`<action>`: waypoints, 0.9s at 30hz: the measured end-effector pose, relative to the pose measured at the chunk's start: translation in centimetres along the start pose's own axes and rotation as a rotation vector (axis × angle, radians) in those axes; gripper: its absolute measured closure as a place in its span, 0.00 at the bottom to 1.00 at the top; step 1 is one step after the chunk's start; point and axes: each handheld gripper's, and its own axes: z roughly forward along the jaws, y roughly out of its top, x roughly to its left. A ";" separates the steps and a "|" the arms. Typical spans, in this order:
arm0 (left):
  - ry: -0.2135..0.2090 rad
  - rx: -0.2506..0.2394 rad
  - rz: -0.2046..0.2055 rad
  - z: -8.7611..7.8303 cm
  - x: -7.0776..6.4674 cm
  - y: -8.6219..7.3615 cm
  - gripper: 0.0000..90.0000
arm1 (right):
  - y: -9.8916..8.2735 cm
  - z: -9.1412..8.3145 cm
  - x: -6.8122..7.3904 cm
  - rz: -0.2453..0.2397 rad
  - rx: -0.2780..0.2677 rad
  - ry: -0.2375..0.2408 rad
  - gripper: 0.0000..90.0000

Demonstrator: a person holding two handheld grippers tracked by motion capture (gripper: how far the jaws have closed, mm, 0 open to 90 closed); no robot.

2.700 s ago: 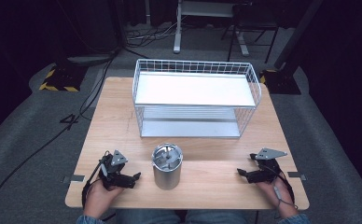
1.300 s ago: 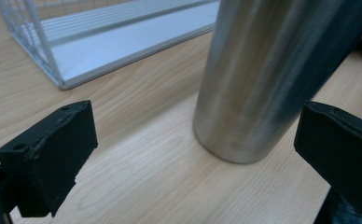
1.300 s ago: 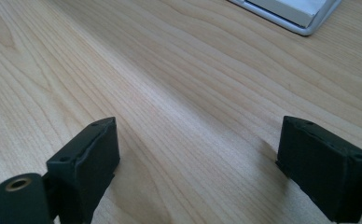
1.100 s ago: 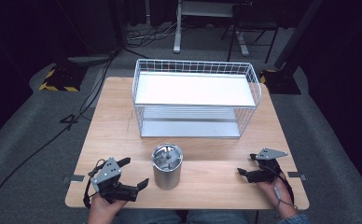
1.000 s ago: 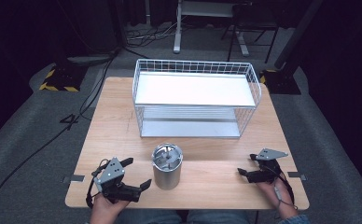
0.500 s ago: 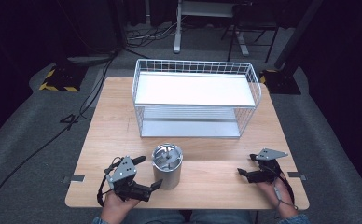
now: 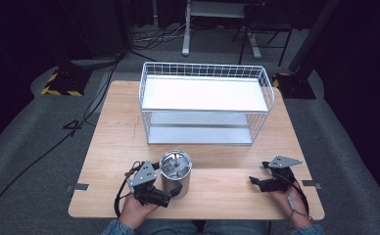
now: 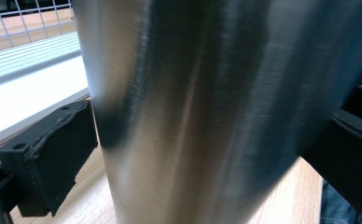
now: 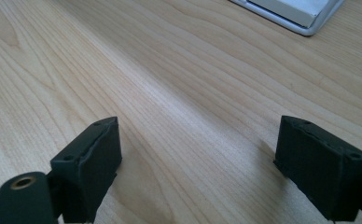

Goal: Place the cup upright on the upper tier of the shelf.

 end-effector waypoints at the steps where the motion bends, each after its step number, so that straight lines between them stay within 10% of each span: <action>1: -0.001 -0.006 -0.002 0.2 0.0 -0.1 0.00 | 0.0 0.0 0.0 0.000 0.000 0.000 0.17; 27: 0.036 0.003 0.087 1.7 -0.3 -0.6 0.04 | 0.0 0.0 0.0 0.008 -0.001 -0.011 0.17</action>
